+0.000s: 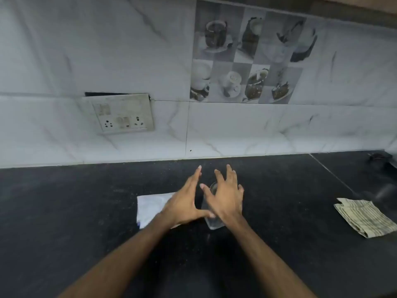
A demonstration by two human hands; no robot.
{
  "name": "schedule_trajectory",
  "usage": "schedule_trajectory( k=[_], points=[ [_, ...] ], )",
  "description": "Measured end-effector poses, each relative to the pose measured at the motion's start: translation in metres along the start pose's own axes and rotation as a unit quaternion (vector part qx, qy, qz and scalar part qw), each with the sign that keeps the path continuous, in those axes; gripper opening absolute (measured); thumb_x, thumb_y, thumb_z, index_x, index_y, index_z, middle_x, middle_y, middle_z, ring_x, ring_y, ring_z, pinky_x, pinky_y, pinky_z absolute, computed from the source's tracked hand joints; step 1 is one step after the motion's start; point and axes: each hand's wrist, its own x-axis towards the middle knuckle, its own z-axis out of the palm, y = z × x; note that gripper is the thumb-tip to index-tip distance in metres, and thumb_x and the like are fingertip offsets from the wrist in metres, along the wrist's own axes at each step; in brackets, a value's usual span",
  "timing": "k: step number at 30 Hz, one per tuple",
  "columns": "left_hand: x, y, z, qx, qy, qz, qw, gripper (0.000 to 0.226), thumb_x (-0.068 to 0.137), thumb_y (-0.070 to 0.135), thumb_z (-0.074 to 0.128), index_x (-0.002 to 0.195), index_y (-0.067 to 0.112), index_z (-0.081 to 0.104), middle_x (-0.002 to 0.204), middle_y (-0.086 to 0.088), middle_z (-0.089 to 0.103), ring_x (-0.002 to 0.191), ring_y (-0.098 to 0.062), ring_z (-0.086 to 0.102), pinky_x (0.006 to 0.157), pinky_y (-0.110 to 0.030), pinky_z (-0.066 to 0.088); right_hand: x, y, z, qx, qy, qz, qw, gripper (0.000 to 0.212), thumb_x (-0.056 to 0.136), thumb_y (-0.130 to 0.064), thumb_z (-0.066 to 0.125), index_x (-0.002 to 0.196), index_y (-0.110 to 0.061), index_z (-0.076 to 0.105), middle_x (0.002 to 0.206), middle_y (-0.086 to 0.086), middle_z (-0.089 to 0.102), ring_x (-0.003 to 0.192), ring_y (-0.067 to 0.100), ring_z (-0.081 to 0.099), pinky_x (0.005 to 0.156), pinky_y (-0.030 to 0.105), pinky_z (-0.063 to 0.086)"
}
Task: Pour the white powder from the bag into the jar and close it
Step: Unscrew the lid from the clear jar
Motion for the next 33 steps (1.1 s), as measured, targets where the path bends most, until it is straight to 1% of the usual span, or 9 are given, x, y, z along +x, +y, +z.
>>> schedule_trajectory(
  k=[4,6,8,11,16,21,26,31,33],
  points=[
    [0.016,0.017,0.037,-0.151,-0.034,-0.023,0.988,0.137,0.061,0.063,0.082,0.15,0.047,-0.022,0.154,0.021,0.036,0.144,-0.006,0.037,0.115,-0.032,0.037,0.012,0.024,0.005,0.035,-0.045,0.008,0.998,0.065,0.09,-0.056,0.053,0.147,-0.024,0.043,0.169,0.007,0.007,0.155,0.029,0.008,0.107,0.052,0.043],
    [0.017,0.016,0.052,-0.242,0.012,-0.041,0.969,0.141,0.058,0.063,0.086,0.152,0.047,-0.019,0.141,0.035,0.044,0.134,0.007,0.046,0.106,-0.017,0.043,0.014,0.029,0.009,0.054,-0.054,0.005,0.997,0.064,0.089,-0.058,0.052,0.144,-0.026,0.047,0.168,0.004,0.011,0.154,0.027,0.012,0.109,0.05,0.041],
    [0.012,0.009,0.065,-0.291,0.054,-0.06,0.953,0.144,0.058,0.049,0.091,0.149,0.053,-0.02,0.135,0.035,0.053,0.125,0.012,0.052,0.093,-0.007,0.046,0.013,0.033,0.013,0.073,-0.052,-0.009,0.996,0.066,0.089,-0.061,0.05,0.145,-0.026,0.046,0.165,0.004,0.022,0.151,0.025,0.02,0.111,0.048,0.04],
    [-0.001,0.003,0.076,-0.307,0.095,-0.085,0.943,0.14,0.052,0.034,0.093,0.144,0.061,-0.009,0.129,0.039,0.053,0.12,0.007,0.058,0.088,-0.009,0.05,0.005,0.035,0.02,0.08,-0.031,-0.03,0.996,0.066,0.089,-0.062,0.046,0.145,-0.027,0.046,0.155,0.0,0.041,0.142,0.02,0.035,0.11,0.04,0.042],
    [-0.032,0.002,0.078,-0.267,0.142,-0.102,0.948,0.123,0.055,0.033,0.095,0.142,0.066,0.015,0.136,0.036,0.051,0.121,0.009,0.056,0.089,-0.011,0.05,-0.014,0.02,0.029,0.097,-0.024,-0.061,0.993,0.067,0.087,-0.066,0.043,0.143,-0.029,0.049,0.146,-0.003,0.05,0.135,0.019,0.042,0.105,0.038,0.043],
    [-0.065,0.0,0.065,-0.249,0.167,-0.114,0.947,0.096,0.067,0.024,0.094,0.146,0.028,0.041,0.141,0.006,0.058,0.132,-0.016,0.055,0.105,-0.035,0.049,-0.042,-0.002,0.037,0.096,-0.041,-0.09,0.99,0.07,0.082,-0.069,0.043,0.14,-0.031,0.051,0.145,-0.005,0.049,0.133,0.02,0.043,0.101,0.04,0.045],
    [-0.074,0.002,0.058,-0.225,0.192,-0.121,0.948,0.085,0.079,0.025,0.084,0.149,0.022,0.036,0.142,0.008,0.056,0.132,-0.014,0.054,0.109,-0.032,0.046,-0.055,-0.019,0.04,0.115,-0.03,-0.097,0.988,0.066,0.081,-0.063,0.051,0.137,-0.028,0.056,0.141,-0.002,0.054,0.13,0.022,0.047,0.099,0.041,0.045],
    [-0.068,0.005,0.05,-0.219,0.199,-0.103,0.95,0.07,0.079,0.019,0.08,0.128,0.056,0.048,0.125,0.022,0.064,0.117,-0.004,0.063,0.097,-0.018,0.047,-0.06,-0.025,0.042,0.126,-0.009,-0.083,0.989,0.063,0.083,-0.06,0.061,0.135,-0.025,0.059,0.136,-0.001,0.057,0.126,0.021,0.049,0.101,0.038,0.042],
    [-0.072,-0.005,0.052,-0.244,0.188,-0.104,0.946,0.073,0.074,0.016,0.085,0.13,0.045,0.049,0.122,0.016,0.066,0.115,-0.006,0.064,0.095,-0.019,0.049,-0.065,-0.026,0.044,0.144,0.033,-0.075,0.986,0.057,0.08,-0.051,0.069,0.128,-0.02,0.065,0.128,0.003,0.062,0.118,0.023,0.055,0.098,0.038,0.044]
  ],
)
